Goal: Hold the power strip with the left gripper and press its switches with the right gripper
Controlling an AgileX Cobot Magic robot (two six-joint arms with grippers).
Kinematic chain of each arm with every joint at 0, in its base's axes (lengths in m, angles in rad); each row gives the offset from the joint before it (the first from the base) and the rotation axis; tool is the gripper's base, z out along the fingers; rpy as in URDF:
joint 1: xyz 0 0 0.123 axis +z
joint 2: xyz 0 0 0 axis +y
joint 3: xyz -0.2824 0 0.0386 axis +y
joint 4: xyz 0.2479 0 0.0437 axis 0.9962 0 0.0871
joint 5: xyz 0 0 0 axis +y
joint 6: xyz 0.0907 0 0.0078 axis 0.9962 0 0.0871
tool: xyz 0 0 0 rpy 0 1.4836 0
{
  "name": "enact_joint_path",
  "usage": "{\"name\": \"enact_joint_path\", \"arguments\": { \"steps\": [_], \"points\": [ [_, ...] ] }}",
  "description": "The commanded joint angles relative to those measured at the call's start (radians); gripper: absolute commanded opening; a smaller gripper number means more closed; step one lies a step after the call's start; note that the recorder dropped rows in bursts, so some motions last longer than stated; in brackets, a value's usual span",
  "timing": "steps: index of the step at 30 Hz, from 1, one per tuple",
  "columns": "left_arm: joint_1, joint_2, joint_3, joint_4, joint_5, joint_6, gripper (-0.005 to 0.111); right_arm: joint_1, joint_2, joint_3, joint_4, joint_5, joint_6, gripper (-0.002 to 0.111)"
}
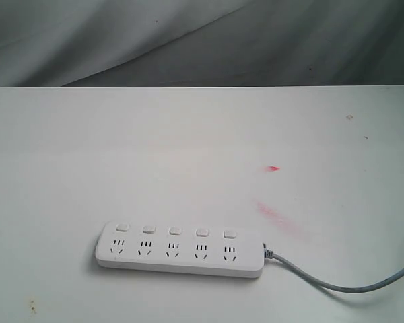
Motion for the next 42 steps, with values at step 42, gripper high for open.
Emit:
{"name": "enact_joint_path", "arguments": {
  "steps": [42],
  "points": [
    [0.002,0.373,-0.244,-0.211,0.475,0.404,0.0,-0.006,-0.001,0.003,-0.01,0.0,0.001,0.0]
  ]
}}
